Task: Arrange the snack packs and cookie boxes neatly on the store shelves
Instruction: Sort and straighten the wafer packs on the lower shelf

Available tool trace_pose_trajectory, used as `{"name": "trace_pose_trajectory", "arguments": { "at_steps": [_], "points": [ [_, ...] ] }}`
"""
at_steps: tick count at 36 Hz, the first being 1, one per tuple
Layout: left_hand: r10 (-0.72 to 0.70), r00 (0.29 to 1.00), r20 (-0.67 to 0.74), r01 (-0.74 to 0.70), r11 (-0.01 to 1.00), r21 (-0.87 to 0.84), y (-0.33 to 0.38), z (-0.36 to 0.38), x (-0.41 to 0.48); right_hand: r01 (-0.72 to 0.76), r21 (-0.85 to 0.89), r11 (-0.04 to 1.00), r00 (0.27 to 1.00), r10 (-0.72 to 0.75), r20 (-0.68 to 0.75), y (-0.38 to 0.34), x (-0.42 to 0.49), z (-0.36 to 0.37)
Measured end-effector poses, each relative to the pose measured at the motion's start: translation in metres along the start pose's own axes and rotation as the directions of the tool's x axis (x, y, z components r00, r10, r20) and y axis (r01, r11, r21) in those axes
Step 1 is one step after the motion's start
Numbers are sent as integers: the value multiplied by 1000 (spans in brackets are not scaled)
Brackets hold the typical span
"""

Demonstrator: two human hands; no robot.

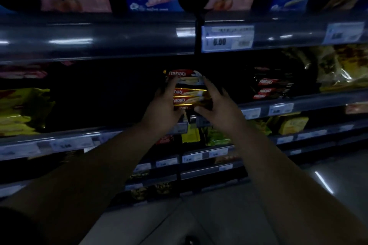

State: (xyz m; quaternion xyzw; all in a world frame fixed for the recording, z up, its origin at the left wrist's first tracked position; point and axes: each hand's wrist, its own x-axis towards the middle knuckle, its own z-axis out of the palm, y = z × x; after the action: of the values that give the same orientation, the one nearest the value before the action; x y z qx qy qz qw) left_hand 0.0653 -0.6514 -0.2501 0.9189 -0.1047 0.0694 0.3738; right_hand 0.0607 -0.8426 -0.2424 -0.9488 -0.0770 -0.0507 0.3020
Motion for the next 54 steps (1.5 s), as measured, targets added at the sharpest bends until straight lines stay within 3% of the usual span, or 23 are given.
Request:
{"name": "trace_pose_trajectory", "arguments": {
  "at_steps": [8,21,24,28,31,36,44,47,49,51,54],
  "points": [
    [2,993,-119,5,999,53,-12,-18,-13,68,-52,996,987,-75,-141,-25,8,20],
    [-60,941,-333,102,989,110,-91,-141,-84,254,159,954,967,-250,-44,-167,1,106],
    [-86,941,-327,120,989,88,-111,-163,-99,256,195,947,967,-253,-38,-193,-8,129],
    [-133,968,-211,160,981,115,-130,-180,-123,211,161,964,969,-228,95,-215,-24,159],
    [-134,981,-139,160,968,194,-139,-186,-129,178,94,979,981,-185,65,-221,-28,168],
    [-103,989,-108,121,978,168,-138,-196,-125,105,-11,994,994,-105,43,-222,-27,165],
    [-117,992,41,111,986,128,-132,-199,-122,123,72,990,987,-129,95,-216,-30,152],
    [-111,994,-2,110,985,132,-127,-195,-124,166,-7,986,984,-166,62,-213,-32,147],
    [-93,990,-107,116,963,243,-123,-187,-131,190,-82,978,982,-190,15,-208,-34,143],
    [-36,982,-185,103,925,365,-112,-178,-137,195,-119,974,980,-198,-8,-201,-38,138],
    [93,979,-179,-8,905,426,-88,-163,-137,205,-127,971,977,-209,-25,-188,-42,125]
  ]
}}
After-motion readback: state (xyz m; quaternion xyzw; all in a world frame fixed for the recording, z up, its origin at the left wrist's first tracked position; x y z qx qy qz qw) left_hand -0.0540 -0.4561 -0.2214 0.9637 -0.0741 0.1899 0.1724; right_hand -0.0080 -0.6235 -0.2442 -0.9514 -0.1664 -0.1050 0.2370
